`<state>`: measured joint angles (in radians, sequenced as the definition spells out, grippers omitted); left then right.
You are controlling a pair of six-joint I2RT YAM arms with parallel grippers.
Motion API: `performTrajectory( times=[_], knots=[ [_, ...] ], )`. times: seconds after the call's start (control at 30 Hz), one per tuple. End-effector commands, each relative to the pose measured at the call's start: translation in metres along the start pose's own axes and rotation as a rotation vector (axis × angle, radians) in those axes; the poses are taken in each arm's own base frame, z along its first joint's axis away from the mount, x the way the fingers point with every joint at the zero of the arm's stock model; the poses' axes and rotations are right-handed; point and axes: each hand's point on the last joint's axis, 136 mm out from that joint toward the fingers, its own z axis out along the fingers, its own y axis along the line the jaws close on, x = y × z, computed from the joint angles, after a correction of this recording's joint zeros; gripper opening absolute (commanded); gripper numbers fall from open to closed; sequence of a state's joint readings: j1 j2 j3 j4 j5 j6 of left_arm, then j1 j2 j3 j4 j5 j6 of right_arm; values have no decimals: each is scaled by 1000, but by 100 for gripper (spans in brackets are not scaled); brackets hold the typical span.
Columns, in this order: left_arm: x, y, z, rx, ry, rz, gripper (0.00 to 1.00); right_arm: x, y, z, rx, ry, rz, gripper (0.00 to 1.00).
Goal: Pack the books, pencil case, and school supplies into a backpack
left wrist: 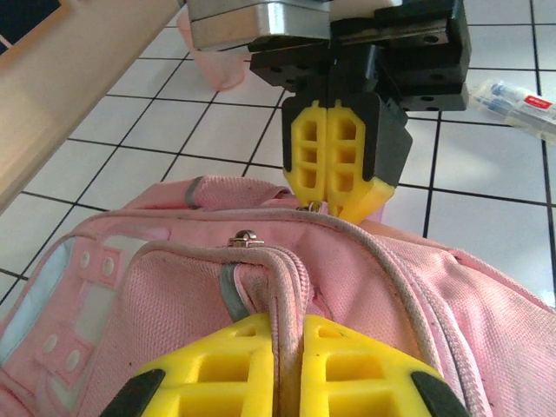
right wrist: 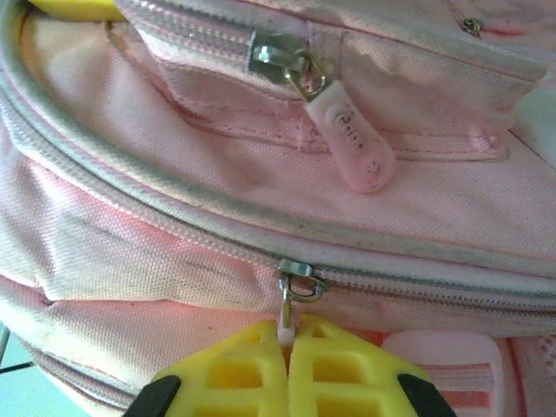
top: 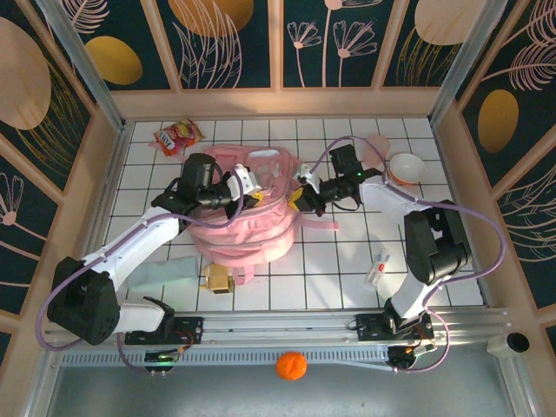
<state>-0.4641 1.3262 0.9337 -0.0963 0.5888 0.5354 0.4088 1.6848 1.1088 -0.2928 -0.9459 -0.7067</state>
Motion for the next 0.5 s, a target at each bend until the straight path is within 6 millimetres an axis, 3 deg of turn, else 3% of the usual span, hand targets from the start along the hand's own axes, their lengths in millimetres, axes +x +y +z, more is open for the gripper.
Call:
performTrajectory(
  times=[0.0,0.27,0.47],
  knots=[
    [-32,28,-10,-135,-86,11,0,-27,5,-11,-6,-56,52,0],
    [-27,58,-26,-360,-63,-154,0,-52,15,-23,37,-105,162,0],
    [-31,66,-18,-468,-80,-303,0,-72,38,-21,38,-138,202,0]
  ],
)
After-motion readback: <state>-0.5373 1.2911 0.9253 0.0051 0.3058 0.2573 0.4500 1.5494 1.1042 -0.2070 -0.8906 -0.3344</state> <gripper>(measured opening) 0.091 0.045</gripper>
